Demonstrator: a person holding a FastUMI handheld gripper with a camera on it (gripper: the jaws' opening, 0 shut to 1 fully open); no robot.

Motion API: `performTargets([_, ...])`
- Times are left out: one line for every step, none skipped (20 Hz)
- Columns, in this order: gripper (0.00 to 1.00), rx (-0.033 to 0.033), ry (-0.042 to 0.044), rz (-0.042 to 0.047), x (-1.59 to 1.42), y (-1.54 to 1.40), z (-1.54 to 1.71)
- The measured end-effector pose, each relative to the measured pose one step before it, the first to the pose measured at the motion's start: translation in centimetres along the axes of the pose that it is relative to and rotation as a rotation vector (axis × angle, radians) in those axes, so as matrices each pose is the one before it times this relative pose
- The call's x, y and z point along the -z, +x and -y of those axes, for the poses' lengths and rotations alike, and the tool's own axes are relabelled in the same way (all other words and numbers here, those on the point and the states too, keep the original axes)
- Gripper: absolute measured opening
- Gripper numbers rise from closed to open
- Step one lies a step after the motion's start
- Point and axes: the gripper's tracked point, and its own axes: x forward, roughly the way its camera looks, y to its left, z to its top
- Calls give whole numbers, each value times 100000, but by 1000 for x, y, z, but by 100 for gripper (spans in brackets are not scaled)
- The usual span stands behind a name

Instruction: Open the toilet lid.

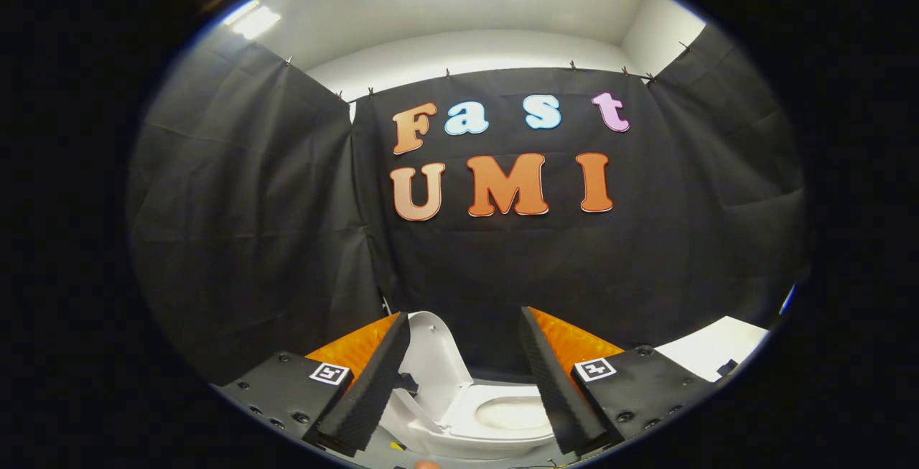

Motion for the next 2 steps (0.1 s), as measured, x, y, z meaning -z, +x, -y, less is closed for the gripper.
performTargets([98, -152, 97, -309, 88, 36, 76])
performTargets([98, -55, 172, -460, 35, 69, 45])
